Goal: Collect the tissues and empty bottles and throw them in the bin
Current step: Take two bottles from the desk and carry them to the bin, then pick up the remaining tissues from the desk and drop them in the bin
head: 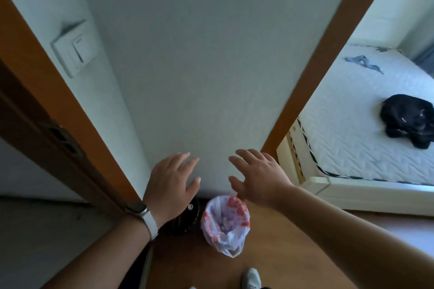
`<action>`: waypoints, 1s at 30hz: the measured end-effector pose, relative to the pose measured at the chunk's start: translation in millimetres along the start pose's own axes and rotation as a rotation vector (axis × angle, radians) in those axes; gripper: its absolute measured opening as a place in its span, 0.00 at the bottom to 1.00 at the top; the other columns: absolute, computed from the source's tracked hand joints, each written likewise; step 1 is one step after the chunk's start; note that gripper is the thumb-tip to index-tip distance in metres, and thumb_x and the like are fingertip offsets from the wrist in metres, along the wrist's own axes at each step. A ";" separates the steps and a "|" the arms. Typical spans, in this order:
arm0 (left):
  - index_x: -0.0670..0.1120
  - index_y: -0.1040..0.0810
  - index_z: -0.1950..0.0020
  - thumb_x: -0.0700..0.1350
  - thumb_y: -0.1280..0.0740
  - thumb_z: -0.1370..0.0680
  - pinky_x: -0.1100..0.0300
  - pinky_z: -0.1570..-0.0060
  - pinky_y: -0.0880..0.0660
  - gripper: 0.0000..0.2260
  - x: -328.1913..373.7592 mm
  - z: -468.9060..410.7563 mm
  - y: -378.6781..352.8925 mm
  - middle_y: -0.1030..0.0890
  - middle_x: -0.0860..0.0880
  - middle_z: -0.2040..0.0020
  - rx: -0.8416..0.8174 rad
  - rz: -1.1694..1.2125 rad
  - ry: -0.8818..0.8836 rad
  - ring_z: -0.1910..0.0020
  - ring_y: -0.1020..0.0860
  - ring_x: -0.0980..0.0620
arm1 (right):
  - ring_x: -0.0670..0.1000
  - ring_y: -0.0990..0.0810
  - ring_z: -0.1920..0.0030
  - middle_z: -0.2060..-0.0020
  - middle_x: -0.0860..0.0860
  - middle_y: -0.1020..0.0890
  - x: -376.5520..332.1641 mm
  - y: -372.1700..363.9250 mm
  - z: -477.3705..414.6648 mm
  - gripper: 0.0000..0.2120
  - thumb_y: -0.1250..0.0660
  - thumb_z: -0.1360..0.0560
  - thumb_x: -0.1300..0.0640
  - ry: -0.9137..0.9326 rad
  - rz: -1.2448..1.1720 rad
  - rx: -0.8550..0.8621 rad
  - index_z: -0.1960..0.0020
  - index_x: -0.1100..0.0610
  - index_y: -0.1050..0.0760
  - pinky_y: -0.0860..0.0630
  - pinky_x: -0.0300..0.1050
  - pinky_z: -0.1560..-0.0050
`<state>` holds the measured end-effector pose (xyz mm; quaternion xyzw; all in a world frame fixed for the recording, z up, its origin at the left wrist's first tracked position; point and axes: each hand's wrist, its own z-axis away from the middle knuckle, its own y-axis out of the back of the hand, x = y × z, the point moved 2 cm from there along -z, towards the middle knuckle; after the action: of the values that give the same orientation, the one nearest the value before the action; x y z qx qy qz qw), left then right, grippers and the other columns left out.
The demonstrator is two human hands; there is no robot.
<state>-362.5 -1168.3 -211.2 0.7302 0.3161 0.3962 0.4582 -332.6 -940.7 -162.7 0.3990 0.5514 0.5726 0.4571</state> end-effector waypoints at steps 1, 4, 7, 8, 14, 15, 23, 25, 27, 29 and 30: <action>0.46 0.22 0.35 0.55 0.41 0.24 0.48 0.42 0.27 0.22 5.9 -4.9 1.7 0.22 0.44 0.37 0.005 0.002 -0.019 0.38 0.25 0.42 | 0.52 0.40 0.26 0.26 0.48 0.37 4.1 4.9 4.6 0.27 0.49 0.21 0.37 -0.020 -0.006 0.015 0.26 0.46 0.41 0.42 0.52 0.29; 0.46 0.22 0.35 0.55 0.41 0.24 0.47 0.40 0.28 0.22 27.3 -18.9 2.4 0.23 0.43 0.36 0.016 0.019 -0.056 0.37 0.26 0.42 | 0.52 0.39 0.26 0.26 0.48 0.36 20.1 17.3 20.2 0.27 0.49 0.21 0.37 -0.068 0.001 0.053 0.25 0.47 0.40 0.41 0.51 0.29; 0.45 0.22 0.36 0.55 0.41 0.24 0.47 0.41 0.27 0.22 53.9 -32.3 -0.1 0.23 0.42 0.36 0.027 0.036 -0.106 0.38 0.25 0.41 | 0.51 0.40 0.26 0.26 0.48 0.36 41.1 26.3 38.3 0.27 0.48 0.21 0.37 -0.112 -0.001 0.066 0.25 0.47 0.40 0.42 0.51 0.29; 0.46 0.22 0.36 0.55 0.41 0.23 0.47 0.41 0.27 0.21 63.9 -37.0 -1.3 0.23 0.43 0.36 0.029 0.039 -0.125 0.38 0.25 0.41 | 0.51 0.40 0.26 0.26 0.47 0.36 49.2 29.6 44.4 0.27 0.48 0.21 0.37 -0.128 -0.001 0.074 0.26 0.47 0.40 0.42 0.50 0.29; 0.47 0.23 0.35 0.55 0.41 0.23 0.46 0.41 0.26 0.21 137.5 -75.1 -16.8 0.23 0.43 0.35 0.016 0.034 -0.234 0.38 0.25 0.42 | 0.50 0.40 0.27 0.28 0.46 0.35 116.4 46.2 92.1 0.26 0.47 0.21 0.37 -0.224 -0.013 0.126 0.26 0.46 0.39 0.43 0.49 0.30; 0.47 0.23 0.35 0.55 0.41 0.23 0.46 0.41 0.26 0.20 154.1 -81.4 -19.4 0.23 0.43 0.35 0.018 0.035 -0.252 0.38 0.25 0.42 | 0.50 0.40 0.27 0.28 0.46 0.35 130.4 47.6 103.5 0.26 0.48 0.21 0.37 -0.236 -0.013 0.124 0.26 0.46 0.39 0.43 0.50 0.30; 0.49 0.24 0.35 0.56 0.41 0.23 0.46 0.41 0.27 0.21 312.5 -133.2 -58.8 0.24 0.46 0.35 -0.044 0.042 -0.421 0.35 0.27 0.45 | 0.51 0.40 0.27 0.28 0.47 0.35 264.6 50.7 214.0 0.28 0.52 0.23 0.36 -0.432 -0.069 0.154 0.28 0.47 0.37 0.43 0.51 0.29; 0.50 0.25 0.34 0.57 0.41 0.23 0.46 0.39 0.29 0.20 356.0 -145.8 -71.0 0.24 0.47 0.34 -0.058 0.038 -0.477 0.34 0.28 0.45 | 0.51 0.39 0.28 0.29 0.47 0.33 298.2 48.8 244.6 0.30 0.54 0.25 0.35 -0.495 -0.085 0.172 0.29 0.47 0.35 0.42 0.50 0.30; 0.50 0.25 0.34 0.56 0.41 0.23 0.46 0.38 0.30 0.20 401.6 -156.1 -84.1 0.24 0.47 0.34 -0.058 0.041 -0.539 0.34 0.28 0.45 | 0.52 0.38 0.28 0.29 0.47 0.33 329.4 46.2 276.6 0.31 0.54 0.26 0.35 -0.553 -0.096 0.188 0.29 0.47 0.36 0.41 0.50 0.30; 0.50 0.24 0.35 0.56 0.41 0.24 0.46 0.39 0.29 0.20 447.0 -165.2 -97.6 0.24 0.47 0.35 -0.066 0.064 -0.584 0.35 0.28 0.45 | 0.51 0.39 0.27 0.28 0.47 0.34 359.2 44.5 308.4 0.31 0.54 0.26 0.35 -0.612 -0.101 0.206 0.28 0.47 0.37 0.42 0.49 0.30; 0.50 0.24 0.36 0.56 0.41 0.24 0.46 0.39 0.29 0.20 468.4 -169.0 -104.5 0.24 0.47 0.36 -0.075 0.073 -0.604 0.35 0.28 0.45 | 0.51 0.40 0.27 0.28 0.47 0.35 372.4 44.5 323.3 0.31 0.54 0.26 0.35 -0.641 -0.102 0.217 0.28 0.47 0.37 0.43 0.49 0.29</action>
<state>-291.8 -671.5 -127.1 0.8083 0.1243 0.1885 0.5437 -123.8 -494.5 -112.1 0.5770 0.4565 0.3327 0.5900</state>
